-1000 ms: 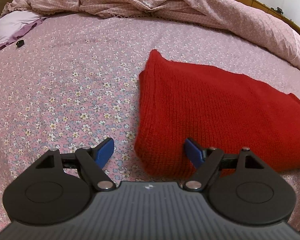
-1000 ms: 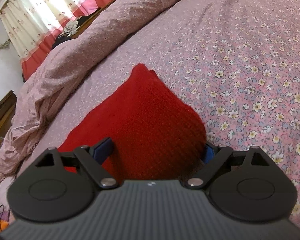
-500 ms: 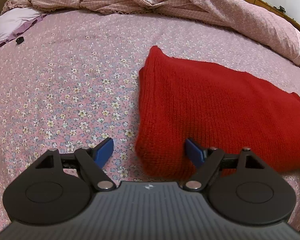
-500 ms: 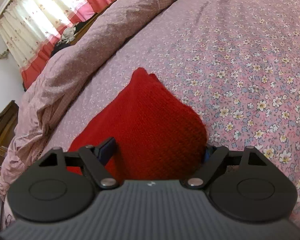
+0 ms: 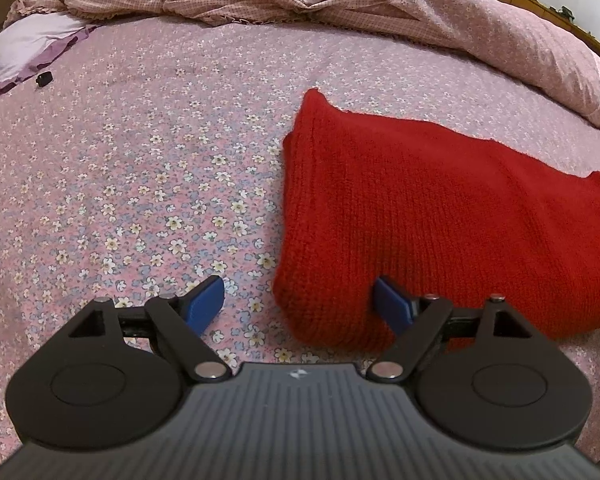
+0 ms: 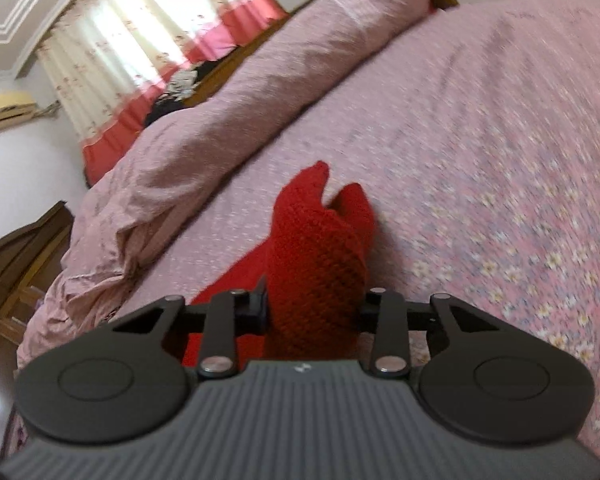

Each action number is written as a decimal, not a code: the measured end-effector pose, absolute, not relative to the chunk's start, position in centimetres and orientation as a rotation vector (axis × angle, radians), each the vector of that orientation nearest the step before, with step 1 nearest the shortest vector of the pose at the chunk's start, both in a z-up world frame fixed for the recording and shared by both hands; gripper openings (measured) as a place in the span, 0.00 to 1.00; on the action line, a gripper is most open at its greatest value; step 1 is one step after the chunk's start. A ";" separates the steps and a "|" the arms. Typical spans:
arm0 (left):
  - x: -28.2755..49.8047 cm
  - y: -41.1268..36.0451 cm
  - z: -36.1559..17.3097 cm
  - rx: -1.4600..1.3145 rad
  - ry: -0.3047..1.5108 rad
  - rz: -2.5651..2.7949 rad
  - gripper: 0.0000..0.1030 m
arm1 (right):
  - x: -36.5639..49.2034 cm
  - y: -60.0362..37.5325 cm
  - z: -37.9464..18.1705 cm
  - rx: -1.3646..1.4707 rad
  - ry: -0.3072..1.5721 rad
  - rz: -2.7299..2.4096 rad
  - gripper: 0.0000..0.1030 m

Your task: Fold small clothes

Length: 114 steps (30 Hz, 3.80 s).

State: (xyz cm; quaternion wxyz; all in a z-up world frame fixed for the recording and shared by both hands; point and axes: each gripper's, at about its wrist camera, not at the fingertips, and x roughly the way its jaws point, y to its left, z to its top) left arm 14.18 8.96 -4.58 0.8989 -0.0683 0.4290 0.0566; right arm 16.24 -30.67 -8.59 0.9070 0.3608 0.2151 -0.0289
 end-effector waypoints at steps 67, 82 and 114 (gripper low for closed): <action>9.3 18.2 -1.5 -0.300 0.740 0.307 0.83 | 17.3 -5.9 -2.1 0.397 0.547 0.772 0.59; 9.9 14.9 5.3 -0.235 0.617 0.121 0.83 | 17.0 -13.4 0.1 0.470 0.463 0.484 0.60; 12.7 14.3 0.6 -0.357 0.678 -0.069 0.23 | 17.7 -17.3 -3.8 0.535 0.633 0.350 0.60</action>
